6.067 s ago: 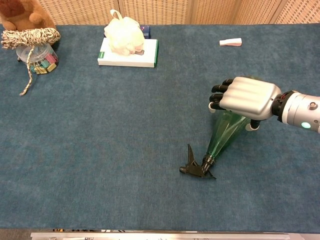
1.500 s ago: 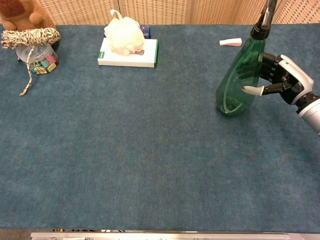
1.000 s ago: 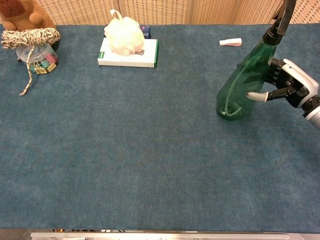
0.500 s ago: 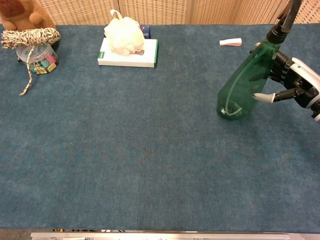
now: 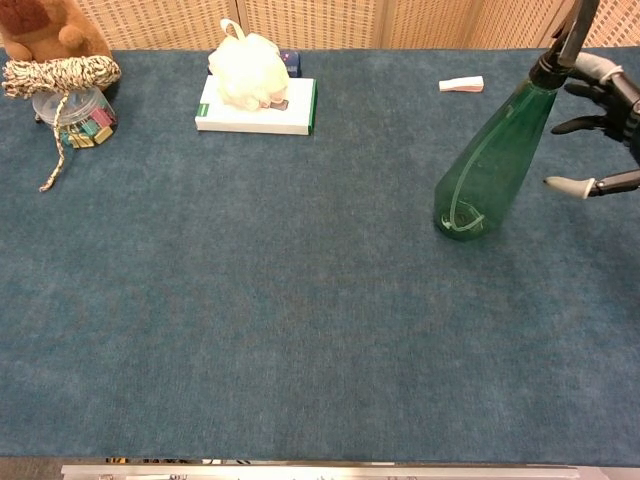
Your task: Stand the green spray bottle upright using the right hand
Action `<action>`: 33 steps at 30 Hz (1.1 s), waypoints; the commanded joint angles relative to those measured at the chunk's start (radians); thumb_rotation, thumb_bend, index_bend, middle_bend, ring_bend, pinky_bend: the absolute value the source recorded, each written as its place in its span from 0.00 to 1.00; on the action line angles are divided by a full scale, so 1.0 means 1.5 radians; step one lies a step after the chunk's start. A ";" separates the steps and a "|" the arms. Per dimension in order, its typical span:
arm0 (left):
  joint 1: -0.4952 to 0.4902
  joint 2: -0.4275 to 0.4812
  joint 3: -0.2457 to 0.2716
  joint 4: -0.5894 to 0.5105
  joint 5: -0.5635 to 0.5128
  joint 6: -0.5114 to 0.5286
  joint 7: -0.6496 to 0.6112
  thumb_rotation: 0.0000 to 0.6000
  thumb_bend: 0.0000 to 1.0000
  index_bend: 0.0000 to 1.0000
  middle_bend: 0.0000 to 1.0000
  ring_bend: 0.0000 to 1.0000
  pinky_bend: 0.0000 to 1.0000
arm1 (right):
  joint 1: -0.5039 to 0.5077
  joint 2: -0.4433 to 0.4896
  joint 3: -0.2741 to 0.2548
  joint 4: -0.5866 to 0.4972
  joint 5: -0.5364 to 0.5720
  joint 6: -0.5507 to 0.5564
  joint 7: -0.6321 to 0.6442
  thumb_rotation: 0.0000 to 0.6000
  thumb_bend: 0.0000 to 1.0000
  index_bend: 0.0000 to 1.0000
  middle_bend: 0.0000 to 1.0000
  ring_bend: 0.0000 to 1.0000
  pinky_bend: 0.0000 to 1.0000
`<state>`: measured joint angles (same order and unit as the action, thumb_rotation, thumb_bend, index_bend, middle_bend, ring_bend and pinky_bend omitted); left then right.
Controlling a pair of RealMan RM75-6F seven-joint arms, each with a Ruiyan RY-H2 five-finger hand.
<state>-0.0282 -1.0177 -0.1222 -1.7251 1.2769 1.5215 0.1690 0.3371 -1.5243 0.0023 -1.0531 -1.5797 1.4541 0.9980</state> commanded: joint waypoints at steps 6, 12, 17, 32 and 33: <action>-0.008 -0.004 0.008 0.000 0.006 -0.020 0.000 1.00 0.05 0.42 0.32 0.19 0.38 | -0.092 0.123 0.056 -0.208 0.102 0.088 -0.342 1.00 0.00 0.04 0.08 0.06 0.27; -0.018 -0.009 0.017 0.010 0.029 -0.039 -0.023 1.00 0.05 0.43 0.33 0.19 0.38 | -0.129 0.162 0.080 -0.309 0.169 0.138 -0.647 1.00 0.00 0.07 0.11 0.06 0.27; -0.028 -0.019 0.022 0.029 0.052 -0.050 -0.046 1.00 0.05 0.43 0.33 0.20 0.38 | -0.142 0.153 0.098 -0.333 0.218 0.153 -0.807 1.00 0.00 0.09 0.11 0.06 0.27; -0.051 -0.033 0.030 0.044 0.043 -0.096 -0.044 1.00 0.05 0.43 0.33 0.20 0.39 | -0.159 0.202 0.117 -0.326 0.232 0.073 -0.712 1.00 0.00 0.11 0.12 0.06 0.27; -0.052 -0.034 0.030 0.044 0.043 -0.096 -0.041 1.00 0.05 0.43 0.33 0.20 0.39 | -0.158 0.205 0.114 -0.327 0.229 0.065 -0.711 1.00 0.00 0.11 0.12 0.06 0.27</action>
